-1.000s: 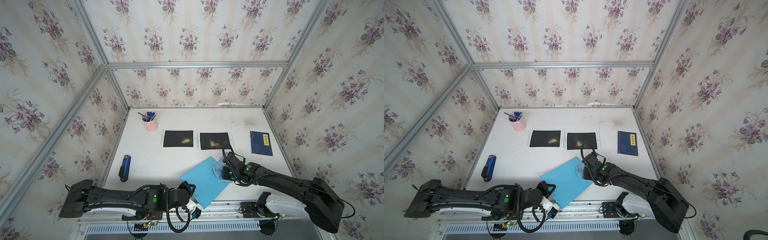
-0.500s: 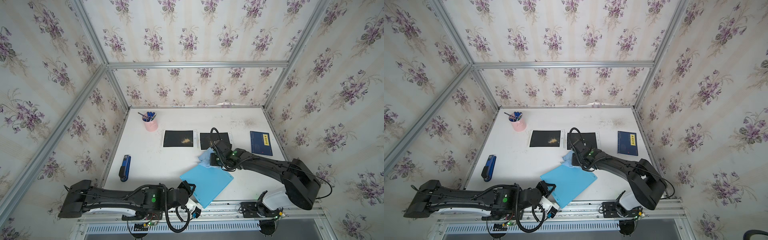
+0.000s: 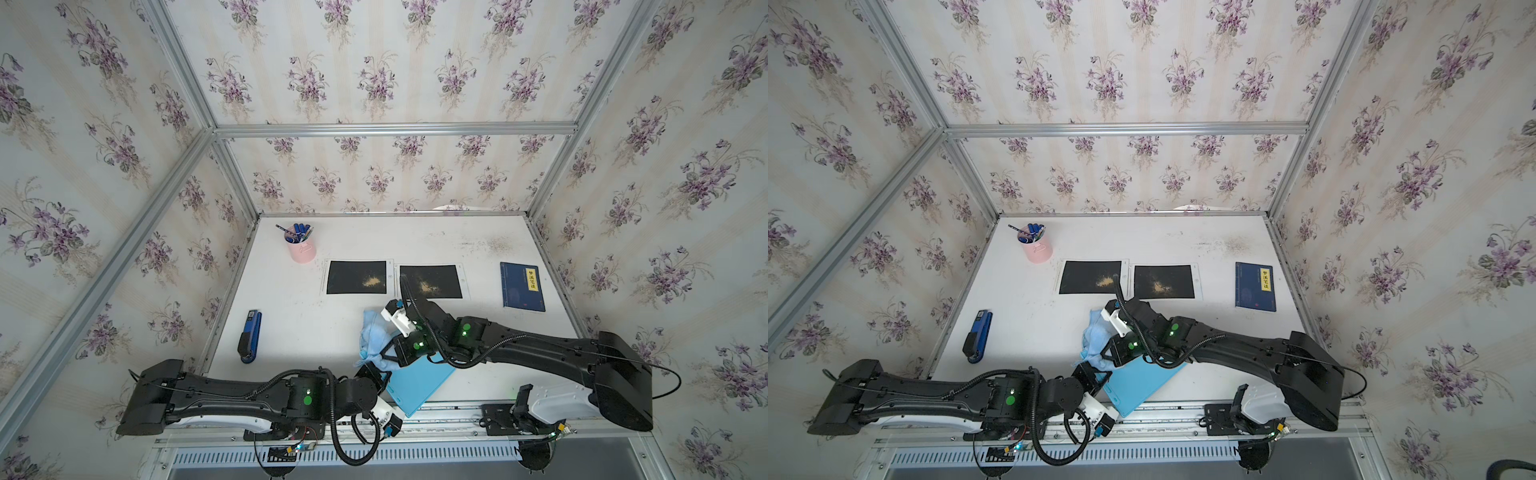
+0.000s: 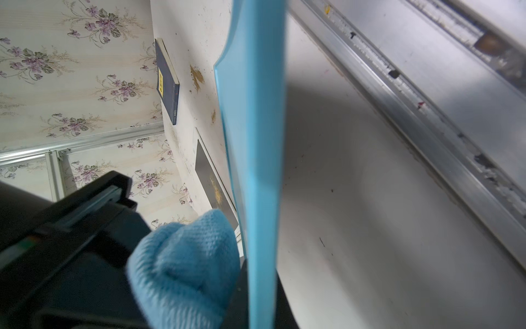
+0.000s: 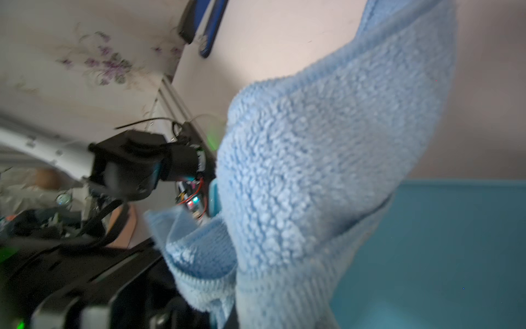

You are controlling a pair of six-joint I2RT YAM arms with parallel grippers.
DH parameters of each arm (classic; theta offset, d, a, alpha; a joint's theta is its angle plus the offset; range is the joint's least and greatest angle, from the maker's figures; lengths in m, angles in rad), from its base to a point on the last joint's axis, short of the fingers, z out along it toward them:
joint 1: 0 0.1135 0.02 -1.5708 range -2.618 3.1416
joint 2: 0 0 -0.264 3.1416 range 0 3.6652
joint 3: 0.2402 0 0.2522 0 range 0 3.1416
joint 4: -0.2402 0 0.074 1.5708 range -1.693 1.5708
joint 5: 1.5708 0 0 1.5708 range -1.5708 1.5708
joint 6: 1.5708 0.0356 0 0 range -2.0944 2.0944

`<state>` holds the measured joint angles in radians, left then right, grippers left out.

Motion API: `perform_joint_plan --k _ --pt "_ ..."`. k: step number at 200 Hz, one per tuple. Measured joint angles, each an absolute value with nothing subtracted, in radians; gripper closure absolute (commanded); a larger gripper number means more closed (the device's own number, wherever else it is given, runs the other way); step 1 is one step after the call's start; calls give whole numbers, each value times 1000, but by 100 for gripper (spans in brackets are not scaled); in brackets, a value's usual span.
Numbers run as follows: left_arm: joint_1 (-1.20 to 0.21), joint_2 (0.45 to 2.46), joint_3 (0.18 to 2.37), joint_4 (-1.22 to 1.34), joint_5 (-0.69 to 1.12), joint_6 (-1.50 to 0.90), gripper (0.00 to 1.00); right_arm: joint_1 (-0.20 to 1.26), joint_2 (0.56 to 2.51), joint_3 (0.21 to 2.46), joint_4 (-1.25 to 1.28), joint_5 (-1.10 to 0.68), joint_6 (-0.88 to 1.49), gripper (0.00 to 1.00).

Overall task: Wipe the drawing tablet
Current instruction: Wipe the dirt from the drawing tablet.

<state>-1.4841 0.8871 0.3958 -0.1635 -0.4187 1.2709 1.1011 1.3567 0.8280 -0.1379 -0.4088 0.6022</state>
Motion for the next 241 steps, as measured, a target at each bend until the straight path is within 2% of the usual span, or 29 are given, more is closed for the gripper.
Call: perform_joint_plan --k 45,78,116,155,178,211,241 --pt "-1484 886 396 -162 -419 1271 100 1078 1347 789 -179 -361 627 100" --pt "-1485 889 396 -176 -418 1271 100 933 1361 686 -220 -264 657 100" --pt "-1489 890 396 -174 -424 1271 100 686 1282 549 -280 -146 683 100" --pt "-1489 897 398 -161 -422 1271 100 651 1152 459 -317 -168 671 100" --pt "-1490 899 403 -179 -420 1272 100 708 1063 394 -284 -234 662 100" --pt "-1491 901 406 -174 -423 1274 100 956 897 405 -288 -370 716 100" --pt "-1496 911 408 -168 -428 1271 100 1102 895 496 -274 -415 759 100"
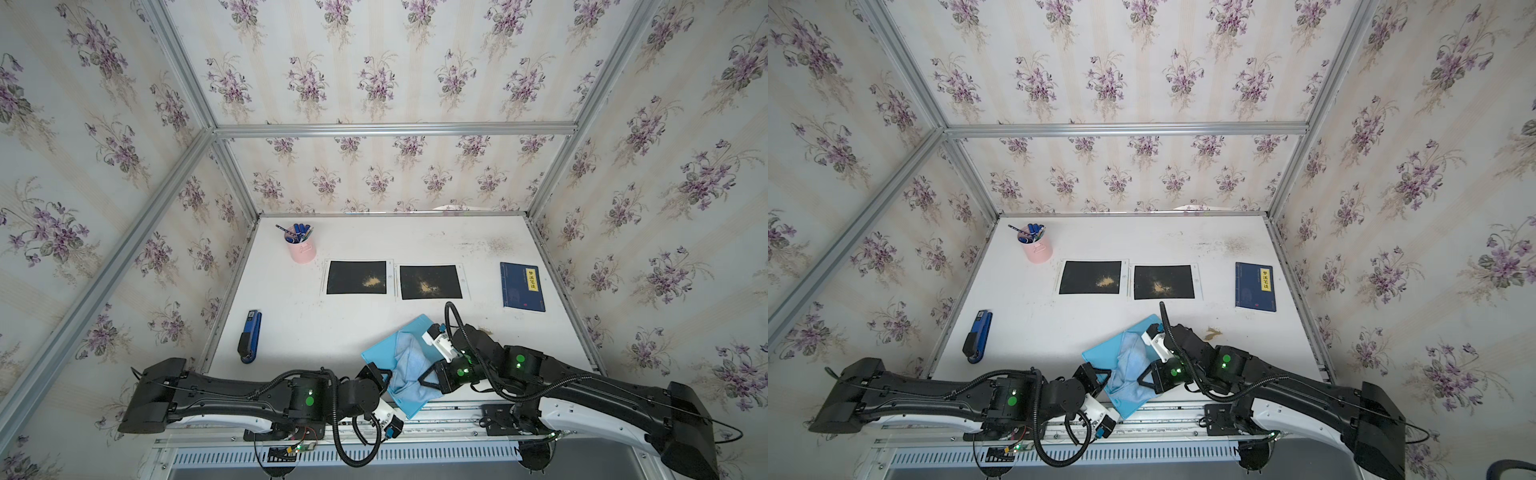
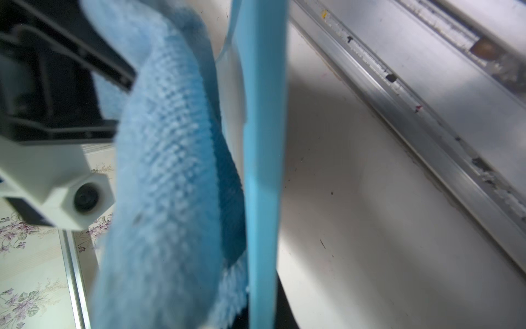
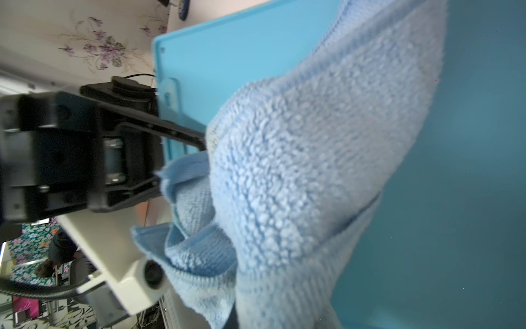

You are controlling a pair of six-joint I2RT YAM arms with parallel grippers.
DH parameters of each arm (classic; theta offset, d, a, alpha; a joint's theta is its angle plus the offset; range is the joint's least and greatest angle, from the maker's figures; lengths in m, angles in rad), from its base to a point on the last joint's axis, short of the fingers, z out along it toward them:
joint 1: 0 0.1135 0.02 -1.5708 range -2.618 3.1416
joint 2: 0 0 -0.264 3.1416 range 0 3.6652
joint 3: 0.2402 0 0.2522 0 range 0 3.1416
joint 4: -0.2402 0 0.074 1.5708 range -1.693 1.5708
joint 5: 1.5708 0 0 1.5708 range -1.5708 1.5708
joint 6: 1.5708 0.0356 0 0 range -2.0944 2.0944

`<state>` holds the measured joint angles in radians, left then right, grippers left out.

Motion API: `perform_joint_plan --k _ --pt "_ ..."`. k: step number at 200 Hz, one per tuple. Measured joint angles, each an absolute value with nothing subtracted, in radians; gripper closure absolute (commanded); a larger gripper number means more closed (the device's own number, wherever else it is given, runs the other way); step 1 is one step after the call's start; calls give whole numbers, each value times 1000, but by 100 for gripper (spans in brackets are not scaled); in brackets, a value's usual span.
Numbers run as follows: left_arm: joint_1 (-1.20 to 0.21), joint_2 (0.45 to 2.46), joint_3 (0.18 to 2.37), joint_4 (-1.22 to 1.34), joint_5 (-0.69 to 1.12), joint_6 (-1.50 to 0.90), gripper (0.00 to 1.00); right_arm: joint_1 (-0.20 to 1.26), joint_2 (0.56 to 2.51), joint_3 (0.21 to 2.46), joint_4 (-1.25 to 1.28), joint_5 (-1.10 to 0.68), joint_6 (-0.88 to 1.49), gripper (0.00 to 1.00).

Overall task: Wipe the drawing tablet
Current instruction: Wipe the dirt from the drawing tablet.

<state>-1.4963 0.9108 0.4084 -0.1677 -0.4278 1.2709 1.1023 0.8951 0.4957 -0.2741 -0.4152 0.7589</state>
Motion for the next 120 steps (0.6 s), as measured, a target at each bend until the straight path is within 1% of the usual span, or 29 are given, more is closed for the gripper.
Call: perform_joint_plan --k 32,51,65,73,91,108,120 --pt "-1497 909 408 -165 -431 1271 100 1151 993 551 -274 -414 758 100" --pt "-1497 909 408 -168 -433 1271 100 1150 1044 543 -281 -402 745 100" --pt "-1498 911 407 -189 -429 1275 100 1123 1074 520 -284 -387 733 100" --pt "-1498 911 406 -201 -427 1276 100 1088 1080 501 -287 -376 733 100" --pt "-1498 908 406 -211 -426 1276 100 958 1053 455 -353 -305 751 100" --pt "-1498 900 406 -203 -427 1274 100 824 992 438 -464 -186 803 100" --pt "-1498 896 407 -185 -430 1267 100 764 959 441 -541 -86 846 100"
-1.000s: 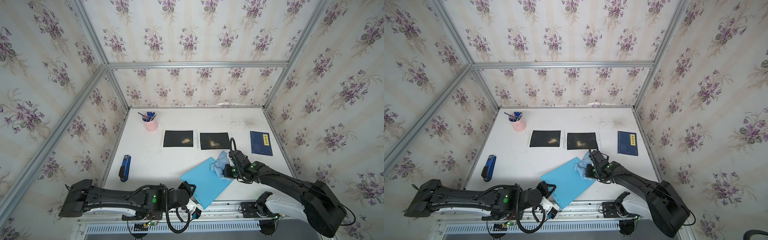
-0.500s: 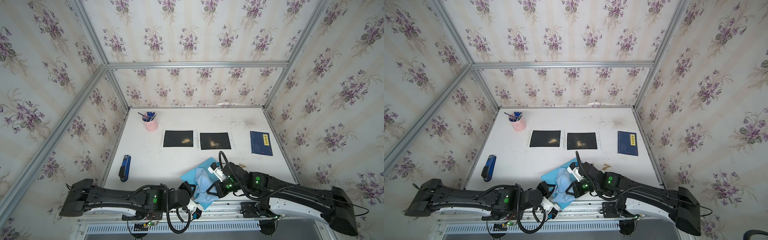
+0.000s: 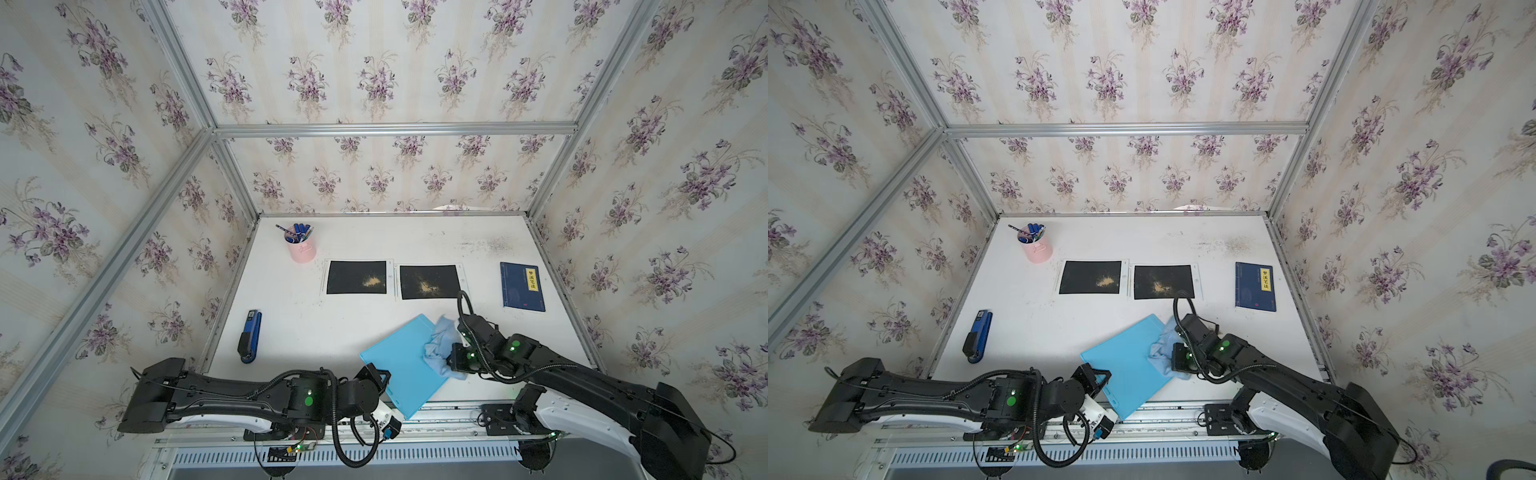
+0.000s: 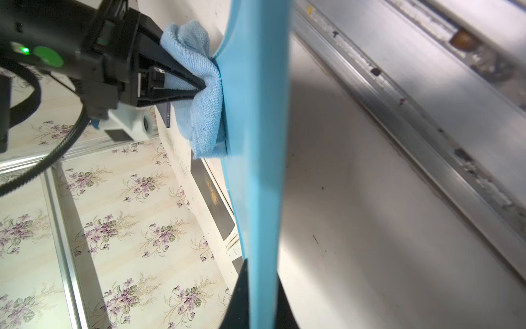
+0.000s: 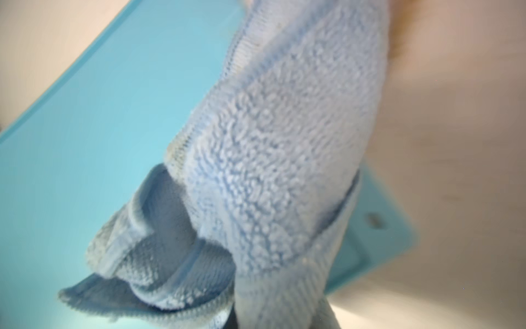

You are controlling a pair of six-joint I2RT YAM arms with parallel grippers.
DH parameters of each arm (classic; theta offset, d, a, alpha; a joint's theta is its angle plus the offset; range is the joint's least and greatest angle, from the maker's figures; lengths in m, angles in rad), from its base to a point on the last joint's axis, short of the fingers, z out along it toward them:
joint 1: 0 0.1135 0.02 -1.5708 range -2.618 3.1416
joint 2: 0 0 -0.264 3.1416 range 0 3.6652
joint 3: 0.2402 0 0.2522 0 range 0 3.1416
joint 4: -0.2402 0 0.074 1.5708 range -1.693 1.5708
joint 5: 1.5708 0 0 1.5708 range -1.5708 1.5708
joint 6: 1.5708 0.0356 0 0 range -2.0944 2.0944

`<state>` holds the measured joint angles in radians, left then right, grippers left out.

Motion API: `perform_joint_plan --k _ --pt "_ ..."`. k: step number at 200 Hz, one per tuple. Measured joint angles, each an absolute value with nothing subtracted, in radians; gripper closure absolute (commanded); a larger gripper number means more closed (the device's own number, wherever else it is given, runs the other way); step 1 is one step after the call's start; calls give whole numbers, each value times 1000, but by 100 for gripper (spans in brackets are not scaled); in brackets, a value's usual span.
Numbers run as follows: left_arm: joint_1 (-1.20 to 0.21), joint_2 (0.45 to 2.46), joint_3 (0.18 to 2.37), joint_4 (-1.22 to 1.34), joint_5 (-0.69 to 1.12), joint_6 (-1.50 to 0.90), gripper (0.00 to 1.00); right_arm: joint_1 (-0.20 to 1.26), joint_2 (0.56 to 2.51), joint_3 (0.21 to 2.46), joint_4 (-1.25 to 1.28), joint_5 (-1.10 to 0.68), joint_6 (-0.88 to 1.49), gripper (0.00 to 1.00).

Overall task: Wipe the drawing tablet
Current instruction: Wipe the dirt from the drawing tablet.

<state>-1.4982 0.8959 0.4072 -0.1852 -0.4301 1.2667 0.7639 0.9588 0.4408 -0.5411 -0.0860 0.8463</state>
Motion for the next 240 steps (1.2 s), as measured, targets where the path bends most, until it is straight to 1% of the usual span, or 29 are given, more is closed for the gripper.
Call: perform_joint_plan --k 16,41,81,112,135,147,157,171,192,209,226,240 --pt "-1498 891 408 -175 -434 1267 100 722 928 457 -636 -1 909 100" --pt "-1498 870 408 -175 -434 1267 100 700 897 516 -728 106 991 100" --pt "-1497 796 449 -211 -434 1224 100 700 788 654 -776 240 994 100" --pt "-1489 787 623 -312 -444 1053 100 700 723 729 -778 344 939 100" --pt "-1451 836 834 -402 -439 848 100 700 752 791 -789 426 908 100" --pt "-1409 876 942 -469 -401 737 100 699 776 822 -791 470 891 100" --pt "-1357 914 1024 -541 -340 643 100 698 797 843 -795 504 889 100" --pt "-1249 964 1116 -624 -211 509 100 692 813 862 -804 547 878 100" --pt "-1026 1019 1204 -693 5 296 100 676 814 875 -827 593 857 100" --pt "-850 1027 1200 -693 200 154 100 656 812 877 -842 617 836 100" --pt "-739 1016 1159 -683 414 53 100 638 801 871 -845 632 821 100" --pt "-640 1013 1108 -624 632 -59 100 627 793 860 -844 636 807 100"
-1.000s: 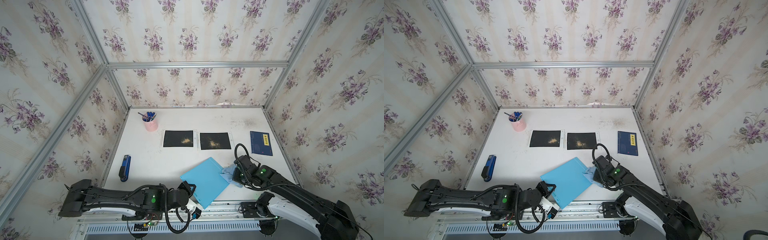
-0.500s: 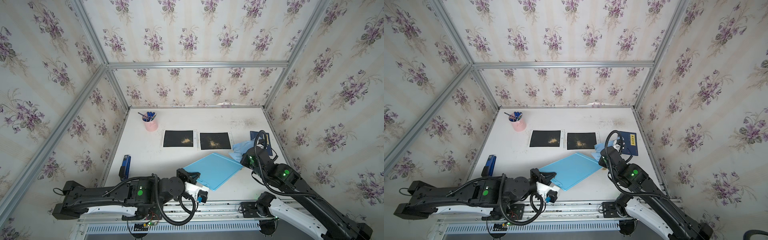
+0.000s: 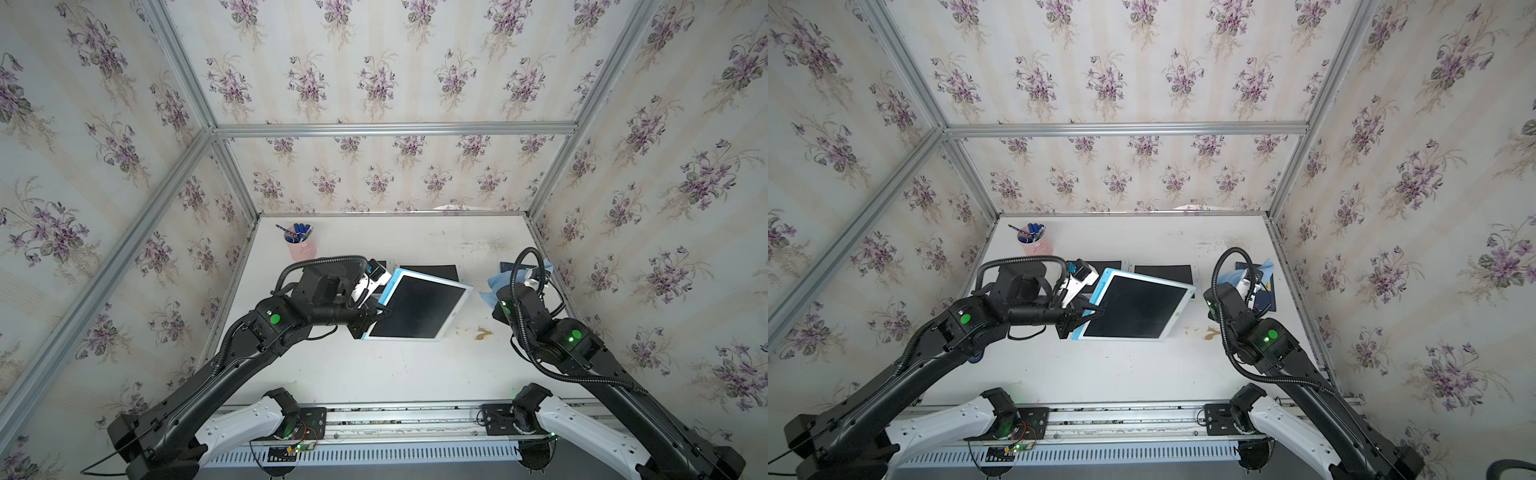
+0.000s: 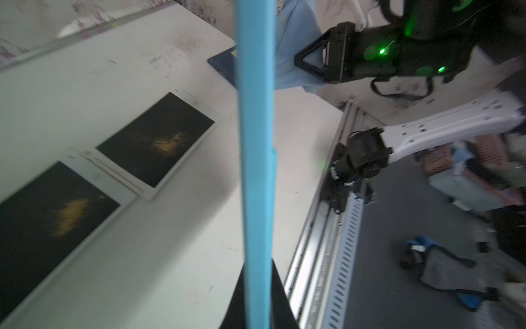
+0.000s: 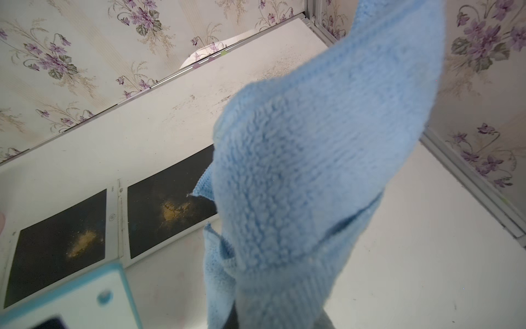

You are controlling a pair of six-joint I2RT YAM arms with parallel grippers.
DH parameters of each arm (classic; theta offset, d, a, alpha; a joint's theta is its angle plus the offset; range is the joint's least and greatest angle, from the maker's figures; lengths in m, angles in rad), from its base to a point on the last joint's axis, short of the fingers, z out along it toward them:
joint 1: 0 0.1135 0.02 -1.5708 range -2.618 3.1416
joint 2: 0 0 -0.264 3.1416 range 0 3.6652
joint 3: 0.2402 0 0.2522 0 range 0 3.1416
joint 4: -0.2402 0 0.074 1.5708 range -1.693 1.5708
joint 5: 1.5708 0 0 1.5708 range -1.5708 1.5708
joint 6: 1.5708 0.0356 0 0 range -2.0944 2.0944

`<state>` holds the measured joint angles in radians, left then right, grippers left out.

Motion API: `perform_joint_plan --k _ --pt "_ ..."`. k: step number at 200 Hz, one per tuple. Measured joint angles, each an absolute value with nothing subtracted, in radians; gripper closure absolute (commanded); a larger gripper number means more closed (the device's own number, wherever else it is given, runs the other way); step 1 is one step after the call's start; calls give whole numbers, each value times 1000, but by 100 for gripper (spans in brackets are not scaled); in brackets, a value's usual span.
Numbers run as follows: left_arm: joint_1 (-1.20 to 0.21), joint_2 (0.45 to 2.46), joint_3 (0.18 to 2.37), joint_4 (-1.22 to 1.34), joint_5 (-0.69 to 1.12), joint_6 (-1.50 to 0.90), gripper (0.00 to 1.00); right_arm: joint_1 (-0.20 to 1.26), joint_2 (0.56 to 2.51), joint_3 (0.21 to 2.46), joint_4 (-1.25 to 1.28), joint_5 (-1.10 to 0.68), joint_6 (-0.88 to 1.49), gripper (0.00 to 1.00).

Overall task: Wipe the drawing tablet
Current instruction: Wipe the dirt from the drawing tablet.

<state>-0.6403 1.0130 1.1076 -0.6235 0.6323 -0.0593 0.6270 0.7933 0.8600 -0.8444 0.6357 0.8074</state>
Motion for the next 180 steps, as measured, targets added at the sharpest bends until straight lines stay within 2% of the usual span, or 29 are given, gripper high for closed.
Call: perform_joint_plan --k 31,62,93,140,180 --pt "-533 1002 949 -344 939 -342 100 620 796 840 -832 605 759 100" --pt "-484 989 831 -150 1068 -534 100 620 796 819 -796 547 727 100" --pt "-413 970 740 -119 1070 -626 100 620 793 817 -782 496 699 100" --pt "-376 963 706 -297 972 -587 100 620 775 793 -732 396 662 100" --pt "-364 969 666 -387 921 -546 100 619 841 712 -576 162 593 100"
